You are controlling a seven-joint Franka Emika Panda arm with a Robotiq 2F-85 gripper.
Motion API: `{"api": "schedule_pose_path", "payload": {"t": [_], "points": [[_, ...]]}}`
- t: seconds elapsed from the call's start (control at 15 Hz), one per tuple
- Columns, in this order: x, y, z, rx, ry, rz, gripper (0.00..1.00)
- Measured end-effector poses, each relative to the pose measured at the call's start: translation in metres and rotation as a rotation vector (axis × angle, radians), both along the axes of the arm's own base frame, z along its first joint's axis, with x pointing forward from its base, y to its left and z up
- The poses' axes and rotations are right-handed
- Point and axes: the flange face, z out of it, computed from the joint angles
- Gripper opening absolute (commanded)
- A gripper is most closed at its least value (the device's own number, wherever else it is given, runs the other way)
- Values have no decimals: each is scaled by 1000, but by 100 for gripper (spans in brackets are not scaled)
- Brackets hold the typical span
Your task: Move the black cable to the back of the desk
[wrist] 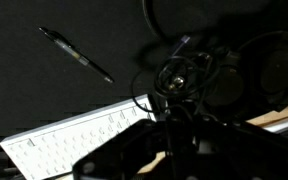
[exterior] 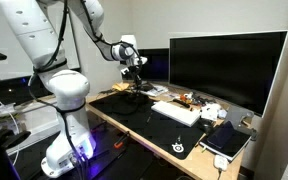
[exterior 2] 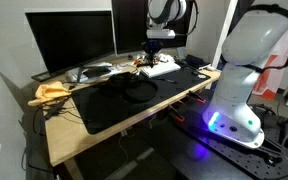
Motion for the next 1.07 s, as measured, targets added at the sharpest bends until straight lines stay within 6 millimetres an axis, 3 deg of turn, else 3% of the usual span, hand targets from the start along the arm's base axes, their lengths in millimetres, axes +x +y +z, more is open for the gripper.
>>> {"api": "schedule_pose_path", "payload": {"t": [0.73,0.8,1.07], "points": [[25,33,63,16,-143,33,3],[26,34,67,15,-152,36,11],[27,35,66,15,-148,37,11]]}}
